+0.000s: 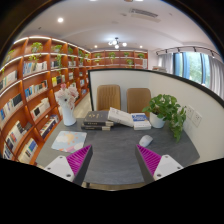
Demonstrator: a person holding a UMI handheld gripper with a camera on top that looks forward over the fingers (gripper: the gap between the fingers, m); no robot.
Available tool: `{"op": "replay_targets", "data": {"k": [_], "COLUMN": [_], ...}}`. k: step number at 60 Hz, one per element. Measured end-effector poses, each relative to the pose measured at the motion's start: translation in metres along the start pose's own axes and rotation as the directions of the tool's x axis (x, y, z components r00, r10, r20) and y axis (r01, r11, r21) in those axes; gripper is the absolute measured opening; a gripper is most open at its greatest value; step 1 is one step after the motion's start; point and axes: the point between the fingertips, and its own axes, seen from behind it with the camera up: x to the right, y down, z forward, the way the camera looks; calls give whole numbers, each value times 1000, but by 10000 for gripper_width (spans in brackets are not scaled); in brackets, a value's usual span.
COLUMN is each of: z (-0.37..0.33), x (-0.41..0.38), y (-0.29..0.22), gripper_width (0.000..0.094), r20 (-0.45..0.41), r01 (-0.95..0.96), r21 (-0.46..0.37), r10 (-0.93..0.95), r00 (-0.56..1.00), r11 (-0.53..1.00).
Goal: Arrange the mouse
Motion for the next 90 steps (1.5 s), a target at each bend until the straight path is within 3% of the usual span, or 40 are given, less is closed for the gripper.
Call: {"op": "replay_targets", "data": {"k": [6,13,23,35,63,90], "z": [15,36,76,141,323,399], "x": [-3,17,74,146,209,174], "y": [6,45,122,168,141,99], "gripper_width": [868,864,861,859,853,848], "r20": [8,12,-37,-92,-57,62], "r01": [4,-3,-12,-28,-35,2], "r21": [-6,-19,-99,-190,-317,-362], "r10": [-4,3,8,10,17,22], "r00": [1000,1000,999,996,998,998], "r11": [1000,1000,995,981,948,932]}}
